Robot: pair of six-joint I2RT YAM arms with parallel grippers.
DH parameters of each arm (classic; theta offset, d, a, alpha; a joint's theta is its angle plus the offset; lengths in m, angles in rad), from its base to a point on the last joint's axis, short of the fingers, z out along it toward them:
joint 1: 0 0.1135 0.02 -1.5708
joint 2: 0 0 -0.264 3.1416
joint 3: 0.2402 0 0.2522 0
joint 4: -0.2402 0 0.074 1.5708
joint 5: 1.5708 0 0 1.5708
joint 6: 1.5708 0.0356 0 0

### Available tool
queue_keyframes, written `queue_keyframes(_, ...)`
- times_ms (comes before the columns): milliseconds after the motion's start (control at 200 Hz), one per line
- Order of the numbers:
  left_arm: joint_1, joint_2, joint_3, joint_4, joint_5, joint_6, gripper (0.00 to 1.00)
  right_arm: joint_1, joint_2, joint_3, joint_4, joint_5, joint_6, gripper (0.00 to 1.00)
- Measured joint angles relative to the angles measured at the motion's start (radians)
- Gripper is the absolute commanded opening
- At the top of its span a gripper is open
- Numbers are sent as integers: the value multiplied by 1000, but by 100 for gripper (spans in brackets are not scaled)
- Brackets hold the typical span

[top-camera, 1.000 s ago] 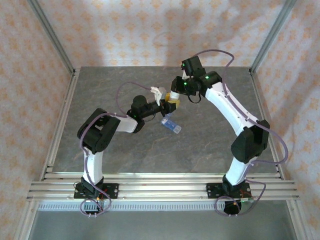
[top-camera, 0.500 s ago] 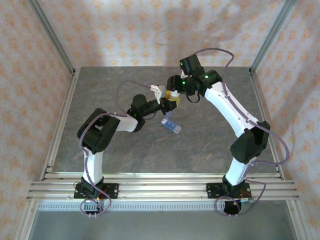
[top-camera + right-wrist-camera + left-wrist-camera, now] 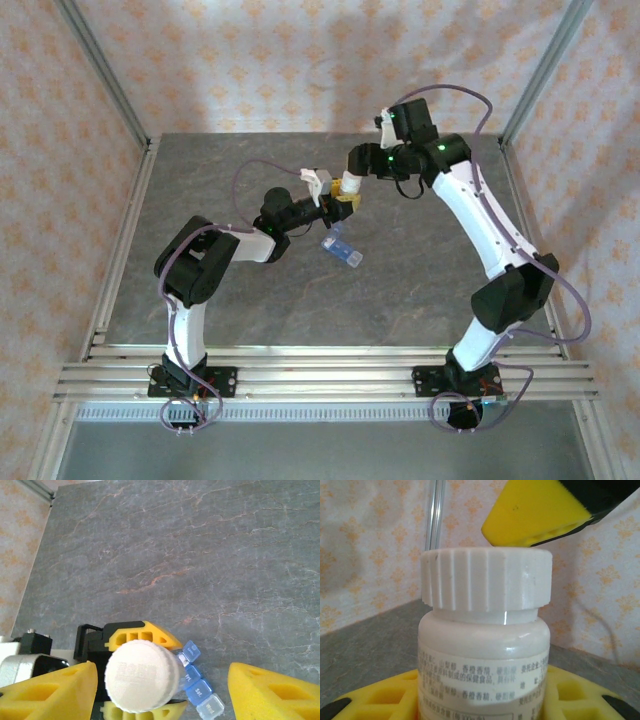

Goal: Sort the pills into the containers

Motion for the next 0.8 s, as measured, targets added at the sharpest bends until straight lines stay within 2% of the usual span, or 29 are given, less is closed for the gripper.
queue_keyframes(310, 0, 0, 6, 0, 24, -16, 0, -5, 2, -6, 24, -105, -84, 64)
queue_keyframes(581, 0, 0, 19, 2, 25, -22, 0, -5, 35, -6, 26, -134, -96, 63)
queue_keyframes(801, 0, 0, 21, 2, 25, -23, 0, -5, 67, -6, 26, -138, -100, 55)
